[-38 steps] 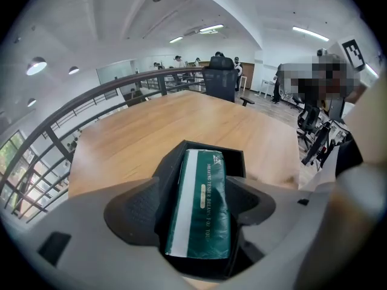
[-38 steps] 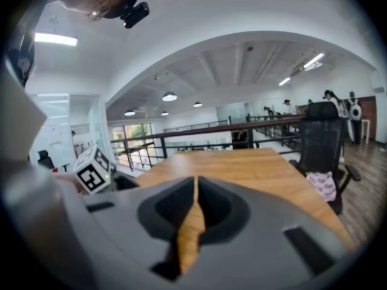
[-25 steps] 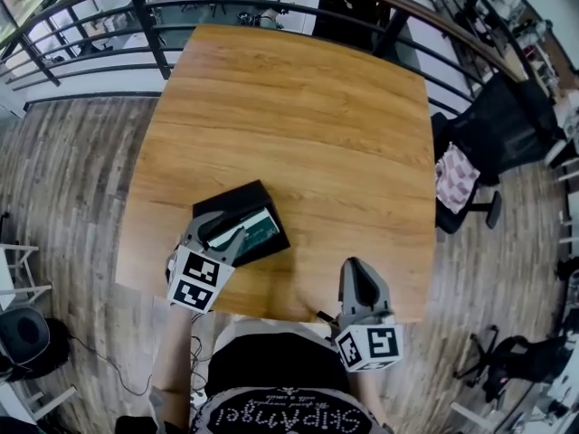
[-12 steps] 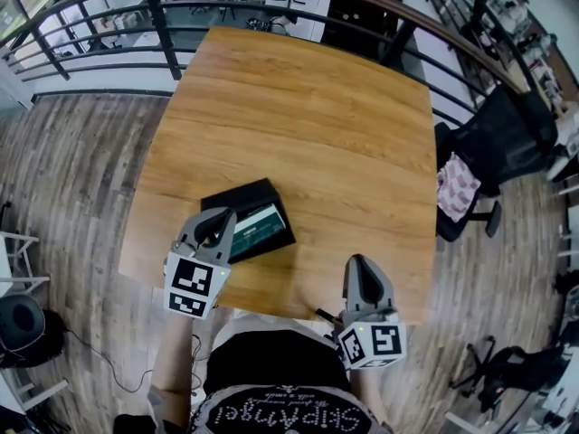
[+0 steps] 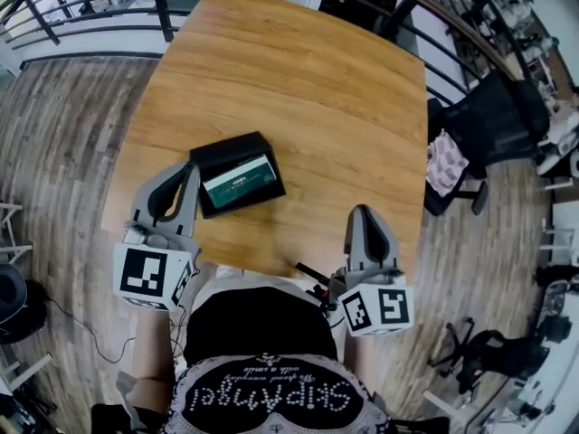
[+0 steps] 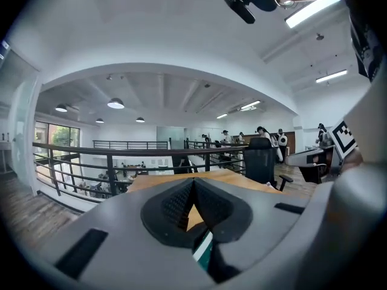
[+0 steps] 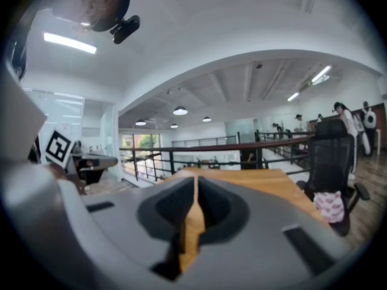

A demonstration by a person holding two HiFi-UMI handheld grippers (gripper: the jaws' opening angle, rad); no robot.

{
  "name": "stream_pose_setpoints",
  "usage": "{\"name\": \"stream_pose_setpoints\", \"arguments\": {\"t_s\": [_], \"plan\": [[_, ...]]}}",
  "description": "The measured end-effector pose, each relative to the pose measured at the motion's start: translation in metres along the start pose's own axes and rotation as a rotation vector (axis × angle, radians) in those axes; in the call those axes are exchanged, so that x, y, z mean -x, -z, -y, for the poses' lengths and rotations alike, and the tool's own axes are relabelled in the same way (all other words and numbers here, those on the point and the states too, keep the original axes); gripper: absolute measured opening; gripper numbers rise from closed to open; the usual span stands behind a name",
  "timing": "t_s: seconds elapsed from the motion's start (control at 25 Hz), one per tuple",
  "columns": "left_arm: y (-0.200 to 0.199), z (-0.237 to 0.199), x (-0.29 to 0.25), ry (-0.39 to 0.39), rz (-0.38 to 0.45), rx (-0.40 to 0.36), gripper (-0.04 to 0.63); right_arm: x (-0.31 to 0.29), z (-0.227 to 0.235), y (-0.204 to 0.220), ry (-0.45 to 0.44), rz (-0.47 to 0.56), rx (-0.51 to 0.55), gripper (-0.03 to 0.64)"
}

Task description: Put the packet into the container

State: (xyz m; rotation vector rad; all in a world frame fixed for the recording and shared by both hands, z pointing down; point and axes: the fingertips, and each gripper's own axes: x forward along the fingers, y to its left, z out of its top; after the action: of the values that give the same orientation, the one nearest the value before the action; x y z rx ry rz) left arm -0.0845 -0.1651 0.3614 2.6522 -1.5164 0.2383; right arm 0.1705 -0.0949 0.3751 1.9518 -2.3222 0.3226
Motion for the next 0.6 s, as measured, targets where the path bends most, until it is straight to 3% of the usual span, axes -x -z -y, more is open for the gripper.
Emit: {"name": "stream_pose_setpoints", "arguments": {"t_s": [0.4,0.6], "plan": [[-0.027,-0.017,0.077,-0.138,0.158,0.061,0.028,0.014,-0.035,-0.027,-0.081,0.059,0.000,0.040],[-0.031,-0.018,0.103,-0.178,0.194,0.062,0.028,0.020,-0.051,-0.027,-0.115,0.060,-0.005,0.040]]}}
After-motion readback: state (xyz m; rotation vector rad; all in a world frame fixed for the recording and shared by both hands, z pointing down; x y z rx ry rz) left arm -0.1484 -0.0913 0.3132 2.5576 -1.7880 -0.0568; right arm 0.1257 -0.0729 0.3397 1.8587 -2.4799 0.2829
